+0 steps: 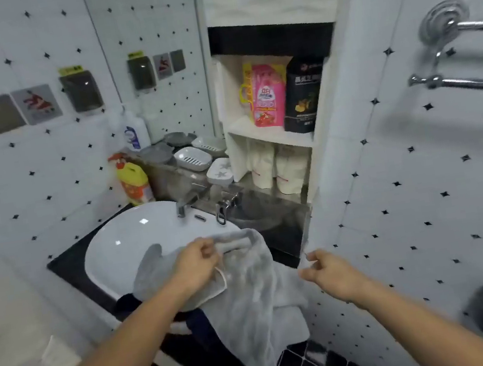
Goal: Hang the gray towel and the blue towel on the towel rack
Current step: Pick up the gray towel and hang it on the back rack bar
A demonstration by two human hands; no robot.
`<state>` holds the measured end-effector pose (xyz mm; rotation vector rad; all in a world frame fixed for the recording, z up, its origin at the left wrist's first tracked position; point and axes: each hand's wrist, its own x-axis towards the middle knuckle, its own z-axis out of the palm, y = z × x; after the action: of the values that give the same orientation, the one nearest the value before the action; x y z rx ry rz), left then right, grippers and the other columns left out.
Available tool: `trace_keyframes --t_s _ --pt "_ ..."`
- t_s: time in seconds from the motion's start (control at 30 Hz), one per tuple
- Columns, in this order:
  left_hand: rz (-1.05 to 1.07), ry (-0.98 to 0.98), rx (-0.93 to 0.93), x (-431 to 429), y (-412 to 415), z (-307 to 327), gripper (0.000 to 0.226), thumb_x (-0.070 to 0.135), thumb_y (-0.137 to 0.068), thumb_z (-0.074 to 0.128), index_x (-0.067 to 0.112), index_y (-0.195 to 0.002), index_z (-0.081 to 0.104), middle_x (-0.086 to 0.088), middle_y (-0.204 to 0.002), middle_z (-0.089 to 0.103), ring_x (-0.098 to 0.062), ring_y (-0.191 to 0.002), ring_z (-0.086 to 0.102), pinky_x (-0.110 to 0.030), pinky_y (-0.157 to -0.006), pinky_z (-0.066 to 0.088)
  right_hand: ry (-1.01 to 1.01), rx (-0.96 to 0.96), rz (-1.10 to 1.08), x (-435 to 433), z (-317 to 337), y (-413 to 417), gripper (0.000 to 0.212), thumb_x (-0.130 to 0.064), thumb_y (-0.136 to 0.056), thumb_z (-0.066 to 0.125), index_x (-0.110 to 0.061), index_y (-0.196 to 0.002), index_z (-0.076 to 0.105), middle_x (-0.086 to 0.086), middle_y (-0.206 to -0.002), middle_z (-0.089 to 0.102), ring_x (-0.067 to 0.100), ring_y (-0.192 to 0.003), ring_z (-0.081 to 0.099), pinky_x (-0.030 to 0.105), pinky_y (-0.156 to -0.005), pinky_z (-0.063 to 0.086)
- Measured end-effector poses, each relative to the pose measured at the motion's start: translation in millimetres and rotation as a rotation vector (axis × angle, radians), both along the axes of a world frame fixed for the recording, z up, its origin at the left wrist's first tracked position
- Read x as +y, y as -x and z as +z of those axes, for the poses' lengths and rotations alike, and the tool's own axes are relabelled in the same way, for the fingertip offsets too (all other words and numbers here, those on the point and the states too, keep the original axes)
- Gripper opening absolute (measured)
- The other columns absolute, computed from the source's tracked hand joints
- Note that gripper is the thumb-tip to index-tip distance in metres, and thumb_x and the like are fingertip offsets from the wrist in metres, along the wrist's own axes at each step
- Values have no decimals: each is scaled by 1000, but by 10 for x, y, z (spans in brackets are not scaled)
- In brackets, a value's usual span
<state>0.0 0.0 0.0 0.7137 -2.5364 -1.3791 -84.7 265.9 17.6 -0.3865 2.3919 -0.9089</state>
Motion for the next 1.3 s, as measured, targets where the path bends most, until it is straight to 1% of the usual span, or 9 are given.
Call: trace_keyframes --t_s 0.23,0.37,0.5,0.63,0.77,0.87,1.1,1.2,1.3 --pt "108 183 -146 -1309 162 -471 32 9 -93 55 10 -124 61 -10 -130 60 -27 -115 58 -35 -101 42 10 -30 152 -1615 -478 224 32 -51 -74 70 -26 -92 62 -1 -96 70 16 -89 65 31 -81 52" --pt "-16 198 -184 -1578 223 -823 19 9 -89 56 11 -107 63 -10 -118 58 -26 -106 59 -32 -92 46 -73 -15 92 -2347 -925 198 62 -48 -73 71 -15 -122 52 2 -114 65 22 -106 62 30 -85 48" --pt "-135 235 -210 -1627 337 -905 21 21 -84 61 31 -67 55 4 -83 51 -14 -76 54 -33 -80 47 -36 -3 -135 -2498 -992 403 33 -26 -87 59 -6 -112 66 14 -109 71 30 -107 64 34 -89 49" --pt "-306 -168 -141 -1305 537 -574 32 63 -75 66 41 -99 68 14 -98 73 -9 -103 66 -33 -99 42 339 -275 -408 -2448 -590 570 17 -16 -90 58 -2 -92 66 14 -78 74 30 -73 71 42 -63 60" --pt "-454 -221 -17 -811 748 -200 65 32 -71 80 36 -129 50 9 -112 71 -12 -106 67 -29 -90 53 600 -428 -584 -2363 -24 623 26 -20 -93 52 2 -95 66 16 -62 71 28 -50 68 31 -43 53" --pt "-125 217 41 -712 817 157 46 21 -81 63 32 -125 54 0 -114 71 -25 -103 65 -39 -87 53 607 -299 -479 -2124 435 582 25 -19 -94 46 -2 -93 64 16 -68 74 27 -56 70 28 -45 52" --pt "-272 18 444 -86 725 1471 38 -5 -79 47 20 -98 69 -1 -95 70 -19 -94 64 -34 -89 51 108 253 -218 -935 1409 272 25 -26 -74 58 -12 -94 58 13 -86 73 27 -72 66 26 -59 48" --pt "-387 91 506 456 737 2142 39 -7 -78 46 26 -82 68 12 -78 67 -4 -78 62 -18 -73 50 317 516 -40 -433 1784 59 71 -20 -70 66 -28 -136 42 -6 -129 50 12 -116 51 27 -91 41" --pt "-449 192 572 1056 686 2700 30 -7 -76 49 17 -84 66 5 -80 66 -9 -77 61 -23 -71 50 611 514 140 -39 2089 -108 64 -19 -68 72 -41 -125 51 -21 -123 58 -4 -111 55 15 -89 46"
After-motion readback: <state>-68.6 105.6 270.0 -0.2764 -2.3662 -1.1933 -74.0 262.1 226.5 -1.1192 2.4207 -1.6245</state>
